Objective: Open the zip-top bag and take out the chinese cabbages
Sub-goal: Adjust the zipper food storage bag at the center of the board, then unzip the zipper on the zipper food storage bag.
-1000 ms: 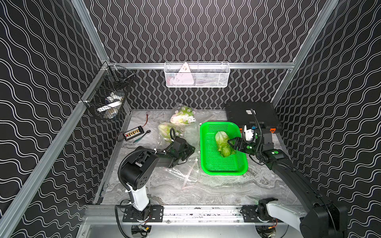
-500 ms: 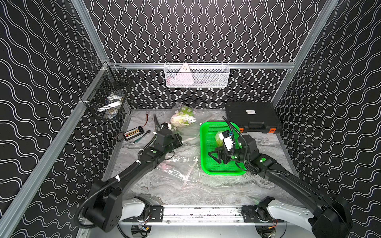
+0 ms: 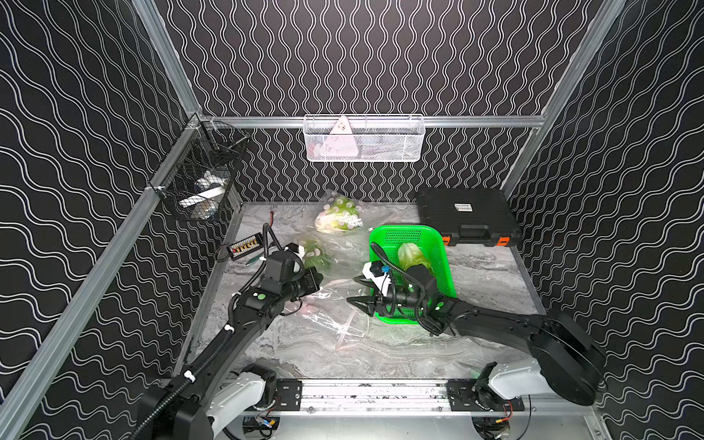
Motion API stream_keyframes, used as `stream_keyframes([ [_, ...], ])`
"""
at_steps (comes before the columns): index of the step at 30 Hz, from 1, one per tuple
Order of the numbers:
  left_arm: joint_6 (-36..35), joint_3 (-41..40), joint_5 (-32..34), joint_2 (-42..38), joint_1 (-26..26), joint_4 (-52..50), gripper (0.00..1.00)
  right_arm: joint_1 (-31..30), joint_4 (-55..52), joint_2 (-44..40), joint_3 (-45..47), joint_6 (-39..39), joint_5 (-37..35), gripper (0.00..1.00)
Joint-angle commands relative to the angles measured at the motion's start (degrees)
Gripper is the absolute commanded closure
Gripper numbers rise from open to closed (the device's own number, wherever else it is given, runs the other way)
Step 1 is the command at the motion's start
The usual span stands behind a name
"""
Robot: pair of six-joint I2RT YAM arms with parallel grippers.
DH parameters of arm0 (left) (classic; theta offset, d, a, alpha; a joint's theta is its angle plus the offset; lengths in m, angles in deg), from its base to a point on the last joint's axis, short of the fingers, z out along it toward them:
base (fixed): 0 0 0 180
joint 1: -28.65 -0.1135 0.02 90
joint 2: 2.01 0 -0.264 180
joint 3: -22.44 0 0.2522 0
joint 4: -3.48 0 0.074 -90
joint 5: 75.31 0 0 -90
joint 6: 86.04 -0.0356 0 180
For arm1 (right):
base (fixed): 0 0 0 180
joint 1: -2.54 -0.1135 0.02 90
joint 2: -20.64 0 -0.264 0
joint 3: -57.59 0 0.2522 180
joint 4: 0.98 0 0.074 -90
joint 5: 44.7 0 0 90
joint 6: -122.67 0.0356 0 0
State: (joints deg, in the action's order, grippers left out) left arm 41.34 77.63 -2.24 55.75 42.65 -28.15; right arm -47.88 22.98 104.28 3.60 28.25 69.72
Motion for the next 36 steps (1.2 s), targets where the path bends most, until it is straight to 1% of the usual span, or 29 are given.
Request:
stream_keyframes([
  [1,-1.34,1.82,-2.61,-0.95,-0.18,-2.05,1.00,-2.29,6.10,2.73,-2.89,-8.56,-2.98,0.31],
  [3,-1.09,2.58,-3.14,-1.65,-0.21,-2.42,1.00,-3.60,5.99,4.45,-3.79,-12.52,-5.17,0.28],
  [6,-1.12,3.84,-3.67,-2.05,-0.25,-3.59,1.00,-3.81,12.11,7.18,-2.49,-14.08,-8.63,0.17],
  [8,-1.46,4.23,-3.99,-2.36,-0.31,-4.49,1.00,-3.82,13.03,8.89,-2.20,-16.73,-9.35,0.16],
  [12,-1.65,3.42,-4.14,-3.00,-0.51,-4.81,1.00,-3.73,13.42,11.93,-3.16,-18.07,-9.40,0.20],
  [17,-2.21,3.98,-4.96,-1.98,-1.00,-5.32,1.00,-3.51,13.58,14.57,-4.50,-16.54,-7.90,0.25],
  [21,-2.80,5.13,-4.87,-1.21,-1.29,-5.69,1.00,-3.05,14.12,15.37,-3.95,-15.49,-7.03,0.31],
  [24,-2.30,5.00,-5.26,-0.72,-1.65,-4.87,1.00,-2.70,14.26,14.72,-3.10,-14.76,-6.26,0.41],
  [27,-1.70,4.87,-5.97,-0.30,-1.96,-3.89,1.00,-2.32,11.61,14.79,-3.45,-15.29,-5.12,0.53],
  [30,-1.58,5.15,-6.27,0.12,-2.22,-3.88,1.00,-2.01,10.74,14.94,-3.42,-15.68,-4.50,0.61],
  [33,-1.76,5.42,-6.01,0.27,-2.39,-4.19,1.00,-1.89,9.33,14.45,-3.67,-16.18,-4.01,0.63],
  [34,-1.71,5.51,-6.01,0.25,-2.41,-4.19,1.00,-1.89,8.81,14.45,-3.79,-16.63,-4.48,0.61],
  [36,-1.68,5.42,-6.18,0.34,-2.49,-4.03,1.00,-1.51,10.56,14.63,-3.04,-16.84,-5.31,0.52],
])
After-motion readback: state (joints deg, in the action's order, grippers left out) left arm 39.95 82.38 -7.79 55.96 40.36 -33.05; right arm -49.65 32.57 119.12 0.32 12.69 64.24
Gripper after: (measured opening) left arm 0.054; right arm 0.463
